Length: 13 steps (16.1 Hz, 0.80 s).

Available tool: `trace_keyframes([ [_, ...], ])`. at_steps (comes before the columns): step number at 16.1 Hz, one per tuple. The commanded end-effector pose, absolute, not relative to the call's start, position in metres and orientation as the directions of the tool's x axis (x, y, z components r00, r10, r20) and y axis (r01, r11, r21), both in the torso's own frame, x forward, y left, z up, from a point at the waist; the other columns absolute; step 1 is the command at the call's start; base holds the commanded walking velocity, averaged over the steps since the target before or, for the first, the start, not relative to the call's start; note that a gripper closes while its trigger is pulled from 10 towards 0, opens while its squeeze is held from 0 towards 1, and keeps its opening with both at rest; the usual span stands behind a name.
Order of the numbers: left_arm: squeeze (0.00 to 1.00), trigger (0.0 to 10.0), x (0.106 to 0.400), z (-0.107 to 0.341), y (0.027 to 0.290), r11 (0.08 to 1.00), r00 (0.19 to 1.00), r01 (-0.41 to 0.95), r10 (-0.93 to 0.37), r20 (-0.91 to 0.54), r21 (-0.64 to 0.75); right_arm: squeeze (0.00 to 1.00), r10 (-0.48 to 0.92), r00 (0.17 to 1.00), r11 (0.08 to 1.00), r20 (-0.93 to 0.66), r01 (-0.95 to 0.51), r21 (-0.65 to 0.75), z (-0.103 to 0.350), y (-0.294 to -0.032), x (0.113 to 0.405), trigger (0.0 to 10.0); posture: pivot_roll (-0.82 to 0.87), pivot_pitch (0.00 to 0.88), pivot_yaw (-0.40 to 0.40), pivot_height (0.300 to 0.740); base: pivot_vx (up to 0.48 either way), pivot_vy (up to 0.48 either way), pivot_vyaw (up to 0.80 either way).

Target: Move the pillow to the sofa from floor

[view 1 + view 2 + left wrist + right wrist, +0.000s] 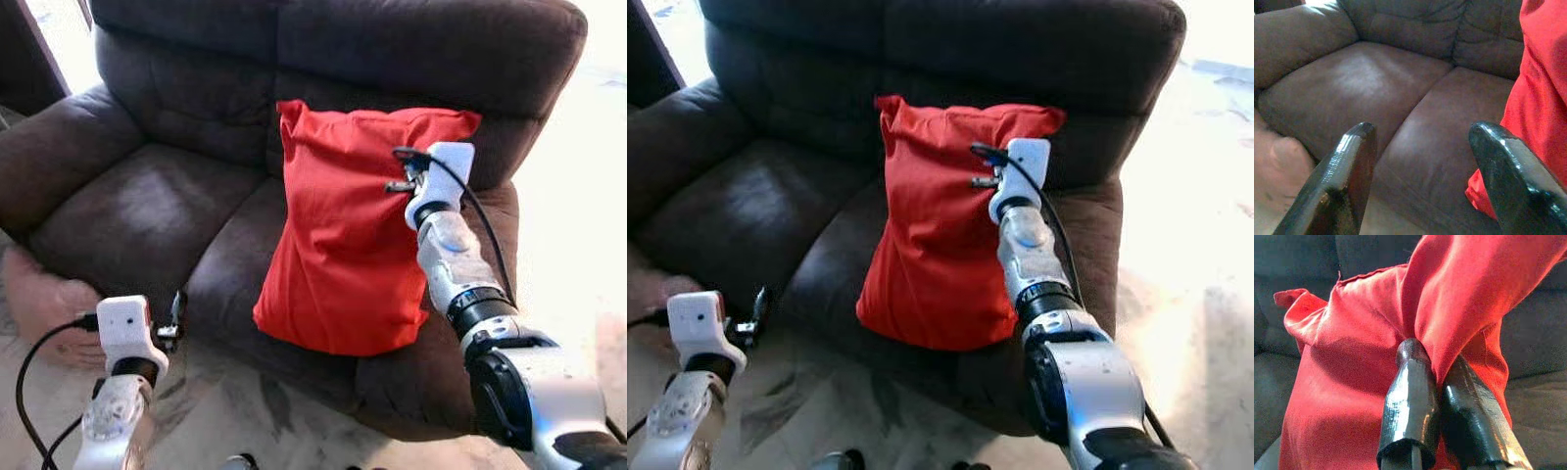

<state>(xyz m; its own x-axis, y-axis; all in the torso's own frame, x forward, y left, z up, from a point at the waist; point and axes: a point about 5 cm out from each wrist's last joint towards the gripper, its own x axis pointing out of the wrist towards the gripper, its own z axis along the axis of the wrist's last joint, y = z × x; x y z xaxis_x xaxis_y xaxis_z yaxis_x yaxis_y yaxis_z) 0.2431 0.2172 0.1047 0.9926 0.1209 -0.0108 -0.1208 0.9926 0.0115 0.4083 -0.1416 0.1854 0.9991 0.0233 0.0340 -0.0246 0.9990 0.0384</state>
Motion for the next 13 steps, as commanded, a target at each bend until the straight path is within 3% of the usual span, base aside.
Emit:
trace_keyframes([
  [1, 0.00, 10.0, 0.239, 0.106, 0.216, 0.992, 0.992, -0.124, 0.125, -0.017, 0.035, 0.00, 0.015, 1.000, 1.000, 0.014, -0.016, 0.014, 0.183, -0.143, 0.409, 10.0, 0.22, 0.194, -0.043, 0.740, 0.000, 0.000, 0.00],
  [5, 0.00, 10.0, 0.236, 0.108, 0.216, 0.991, 0.991, -0.127, 0.128, -0.021, 0.047, 0.00, -0.031, 0.999, 0.999, 0.007, 0.031, 0.009, 0.187, -0.154, 0.411, 10.0, 0.22, 0.203, -0.047, 0.740, 0.000, 0.000, 0.00],
  [6, 0.00, 10.0, 0.236, 0.108, 0.216, 0.990, 0.991, -0.129, 0.130, -0.023, 0.048, 0.18, -0.034, 0.999, 0.999, 0.006, 0.034, 0.008, 0.187, -0.154, 0.411, 10.0, 0.22, 0.203, -0.047, 0.740, 0.000, 0.000, 0.00],
  [8, 0.00, 10.0, 0.235, 0.109, 0.216, 0.990, 0.991, -0.131, 0.132, -0.026, 0.050, 1.00, -0.034, 0.999, 0.999, 0.004, 0.034, 0.012, 0.186, -0.154, 0.411, 10.0, 0.22, 0.206, -0.047, 0.740, 0.000, 0.000, 0.00],
  [13, 0.00, 10.0, 0.233, 0.110, 0.220, 0.988, 0.989, -0.143, 0.145, -0.029, 0.060, 1.00, -0.039, 0.999, 0.999, -0.007, 0.039, 0.009, 0.183, -0.153, 0.410, 10.0, 0.23, 0.209, -0.048, 0.740, 0.000, 0.000, 0.00],
])
